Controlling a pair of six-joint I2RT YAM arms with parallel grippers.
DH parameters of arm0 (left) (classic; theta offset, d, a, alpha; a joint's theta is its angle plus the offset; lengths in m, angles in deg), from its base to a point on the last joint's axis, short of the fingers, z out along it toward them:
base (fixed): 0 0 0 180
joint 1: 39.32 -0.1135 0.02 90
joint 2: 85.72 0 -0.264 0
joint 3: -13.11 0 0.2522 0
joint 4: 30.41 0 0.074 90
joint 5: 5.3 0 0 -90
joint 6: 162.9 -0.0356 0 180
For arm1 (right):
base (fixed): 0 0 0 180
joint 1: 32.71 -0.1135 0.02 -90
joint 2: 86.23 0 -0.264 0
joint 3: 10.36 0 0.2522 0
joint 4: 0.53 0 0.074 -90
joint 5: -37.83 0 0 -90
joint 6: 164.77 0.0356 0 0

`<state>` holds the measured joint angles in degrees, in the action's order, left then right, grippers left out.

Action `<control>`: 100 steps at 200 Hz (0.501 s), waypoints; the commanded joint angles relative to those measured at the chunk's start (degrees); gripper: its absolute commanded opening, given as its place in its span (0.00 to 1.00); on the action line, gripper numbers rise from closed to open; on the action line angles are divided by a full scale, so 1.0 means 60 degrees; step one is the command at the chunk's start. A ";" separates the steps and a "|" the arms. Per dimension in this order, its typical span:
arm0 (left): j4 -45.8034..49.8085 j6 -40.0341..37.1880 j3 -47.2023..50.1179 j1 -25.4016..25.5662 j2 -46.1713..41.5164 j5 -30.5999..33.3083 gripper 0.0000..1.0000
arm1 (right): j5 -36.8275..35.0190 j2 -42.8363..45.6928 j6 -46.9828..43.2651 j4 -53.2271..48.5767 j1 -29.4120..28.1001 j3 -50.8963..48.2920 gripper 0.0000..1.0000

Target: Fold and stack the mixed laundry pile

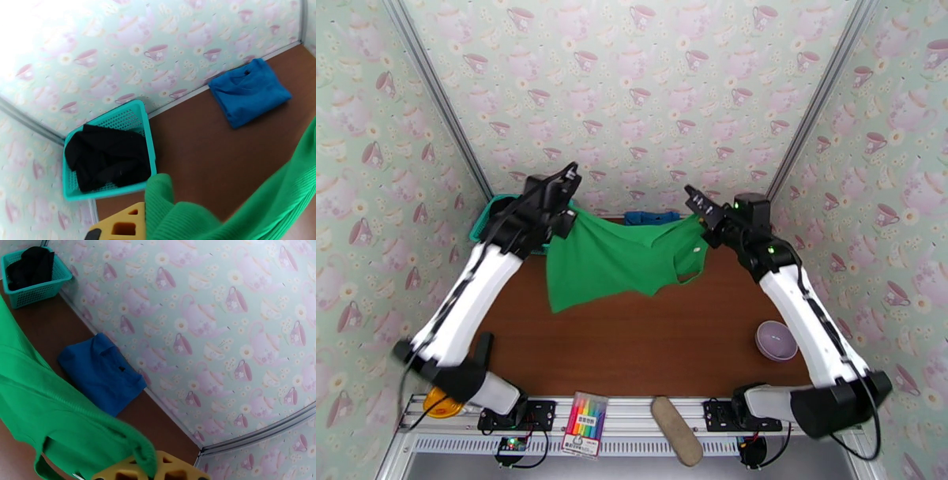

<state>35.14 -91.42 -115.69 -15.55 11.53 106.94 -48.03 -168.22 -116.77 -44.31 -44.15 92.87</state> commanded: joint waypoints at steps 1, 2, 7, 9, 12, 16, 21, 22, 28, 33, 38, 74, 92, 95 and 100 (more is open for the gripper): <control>-0.0522 -0.0358 -0.1817 -0.0334 0.0831 -0.0041 0.00 | 0.0597 -0.0591 0.0389 0.0628 0.0394 0.1166 0.00; -0.0512 -0.0364 -0.1897 -0.0339 0.0873 -0.0028 0.00 | 0.0598 -0.0604 0.0391 0.0633 0.0418 0.1199 0.00; -0.0432 -0.0405 -0.2245 -0.0354 0.1102 0.0010 0.00 | 0.0599 -0.0720 0.0407 0.0660 0.0489 0.1351 0.00; -0.0389 -0.0404 -0.2375 -0.0350 0.1178 0.0042 0.00 | 0.0606 -0.0748 0.0397 0.0658 0.0505 0.1393 0.00; -0.0339 -0.0433 -0.2531 -0.0333 0.1269 0.0084 0.00 | 0.0612 -0.0783 0.0386 0.0668 0.0534 0.1425 0.00; -0.0255 -0.0429 -0.2726 -0.0341 0.1364 0.0087 0.00 | 0.0626 -0.0812 0.0354 0.0668 0.0564 0.1487 0.00; -0.0179 -0.0408 -0.2880 -0.0342 0.1422 0.0100 0.00 | 0.0645 -0.0796 0.0276 0.0677 0.0587 0.1481 0.00; -0.0165 -0.0404 -0.2883 -0.0335 0.1418 0.0101 0.00 | 0.0644 -0.0794 0.0261 0.0680 0.0588 0.1458 0.00; -0.0151 -0.0340 -0.2849 -0.0327 0.1357 0.0079 0.00 | 0.0679 -0.0703 0.0148 0.0721 0.0603 0.1348 0.00; -0.0182 -0.0280 -0.2664 -0.0304 0.1225 0.0040 0.00 | 0.0711 -0.0601 0.0026 0.0773 0.0603 0.1156 0.00; -0.0276 -0.0230 -0.2309 -0.0273 0.1026 0.0017 0.00 | 0.0773 -0.0484 -0.0098 0.0844 0.0612 0.0909 0.00; -0.2587 0.0168 0.3157 0.0334 -0.1711 0.0424 0.00 | 0.1714 0.1038 -0.1338 0.1692 0.0603 -0.2486 0.00; -0.3553 0.1087 0.6011 0.0728 -0.2950 0.0483 0.00 | 0.2148 0.1805 -0.1546 0.2028 0.0578 -0.4247 0.00; -0.3679 0.1296 0.6473 0.0805 -0.3100 0.0492 0.00 | 0.2168 0.1928 -0.1556 0.2085 0.0554 -0.4532 0.00; -0.3871 0.1733 0.7125 0.0885 -0.3347 0.0431 0.00 | 0.2186 0.2117 -0.1616 0.2141 0.0529 -0.4989 0.00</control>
<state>20.52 -89.67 -88.20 -12.55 -2.57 108.47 -39.29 -159.94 -122.69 -34.36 -40.52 72.81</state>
